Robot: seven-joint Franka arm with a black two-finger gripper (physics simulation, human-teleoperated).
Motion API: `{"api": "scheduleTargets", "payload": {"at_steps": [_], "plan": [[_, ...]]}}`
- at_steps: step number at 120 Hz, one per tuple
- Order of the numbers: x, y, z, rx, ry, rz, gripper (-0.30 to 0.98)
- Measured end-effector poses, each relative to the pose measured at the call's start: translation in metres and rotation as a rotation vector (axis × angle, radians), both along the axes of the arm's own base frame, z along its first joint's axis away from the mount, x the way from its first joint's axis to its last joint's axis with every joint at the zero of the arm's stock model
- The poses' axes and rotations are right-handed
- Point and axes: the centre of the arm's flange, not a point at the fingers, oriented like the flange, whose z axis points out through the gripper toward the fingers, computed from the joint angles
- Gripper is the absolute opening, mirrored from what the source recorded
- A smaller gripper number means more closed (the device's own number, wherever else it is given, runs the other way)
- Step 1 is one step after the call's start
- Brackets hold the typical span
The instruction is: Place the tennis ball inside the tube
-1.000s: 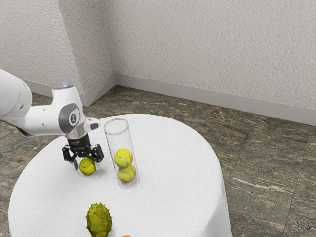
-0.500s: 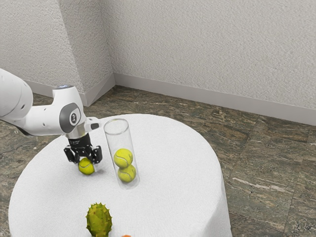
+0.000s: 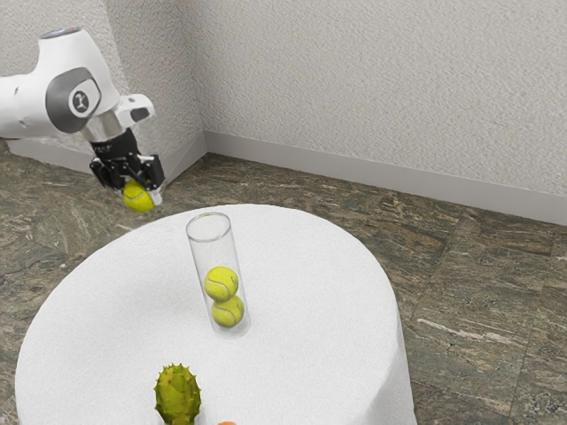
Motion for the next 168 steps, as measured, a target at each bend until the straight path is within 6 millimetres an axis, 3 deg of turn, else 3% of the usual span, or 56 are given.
{"api": "scheduleTargets", "payload": {"at_steps": [15, 40, 75, 105, 145, 153, 168], "plan": [[-0.014, -0.012, 0.038, -0.004, 0.006, -0.001, 0.32], [-0.02, -0.087, 0.062, -0.036, 0.02, -0.052, 0.31], [-0.013, -0.151, 0.043, -0.081, 0.072, -0.014, 0.3], [-0.005, -0.155, 0.027, -0.109, 0.099, 0.077, 0.31], [-0.009, -0.157, 0.034, -0.132, 0.093, 0.138, 0.59], [-0.012, -0.155, 0.05, -0.13, 0.068, 0.137, 0.62], [-0.008, -0.143, 0.117, -0.026, -0.04, 0.079, 0.65]]}}
